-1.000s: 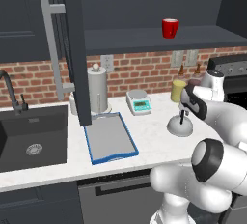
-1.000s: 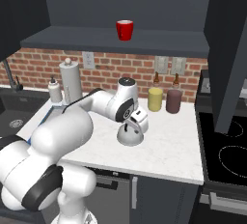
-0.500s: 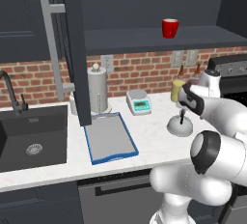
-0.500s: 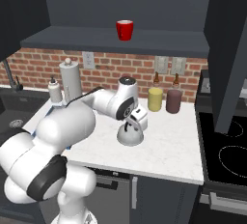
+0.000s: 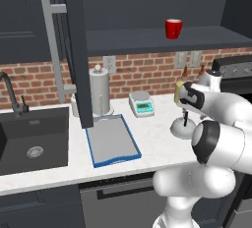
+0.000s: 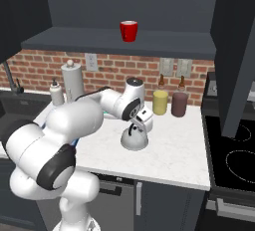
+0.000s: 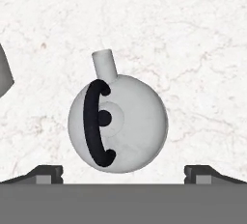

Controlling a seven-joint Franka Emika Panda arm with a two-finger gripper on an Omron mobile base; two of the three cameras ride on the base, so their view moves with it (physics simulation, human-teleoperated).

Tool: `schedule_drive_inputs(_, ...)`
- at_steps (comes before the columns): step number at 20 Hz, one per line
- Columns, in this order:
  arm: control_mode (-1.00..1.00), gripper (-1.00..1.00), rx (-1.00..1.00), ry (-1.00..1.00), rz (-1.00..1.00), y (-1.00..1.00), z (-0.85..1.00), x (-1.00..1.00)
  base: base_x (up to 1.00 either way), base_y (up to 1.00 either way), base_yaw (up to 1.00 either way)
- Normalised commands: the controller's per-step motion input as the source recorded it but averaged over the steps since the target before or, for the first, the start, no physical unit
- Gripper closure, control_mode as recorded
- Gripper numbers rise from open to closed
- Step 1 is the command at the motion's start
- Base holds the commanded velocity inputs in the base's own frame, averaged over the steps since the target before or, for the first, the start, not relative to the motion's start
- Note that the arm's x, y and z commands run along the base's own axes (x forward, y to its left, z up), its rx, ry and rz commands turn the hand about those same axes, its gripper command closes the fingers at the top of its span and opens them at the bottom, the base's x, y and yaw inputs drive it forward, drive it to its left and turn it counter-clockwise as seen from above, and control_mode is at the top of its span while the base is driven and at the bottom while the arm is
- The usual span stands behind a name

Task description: Pick the kettle from the counter and place it on the tray. Then pick the mug from the cabinet and place it on the tray. Then close the cabinet doors.

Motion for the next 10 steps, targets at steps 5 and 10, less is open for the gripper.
schedule_drive_inputs(5,-1.0,-1.0,0.0,0.0,0.0,0.04,-0.19,0.21,0.0,0.0,0.0)
schedule_drive_inputs(10,-1.0,-1.0,0.0,0.0,0.0,0.06,-0.26,0.03,0.0,0.0,0.0)
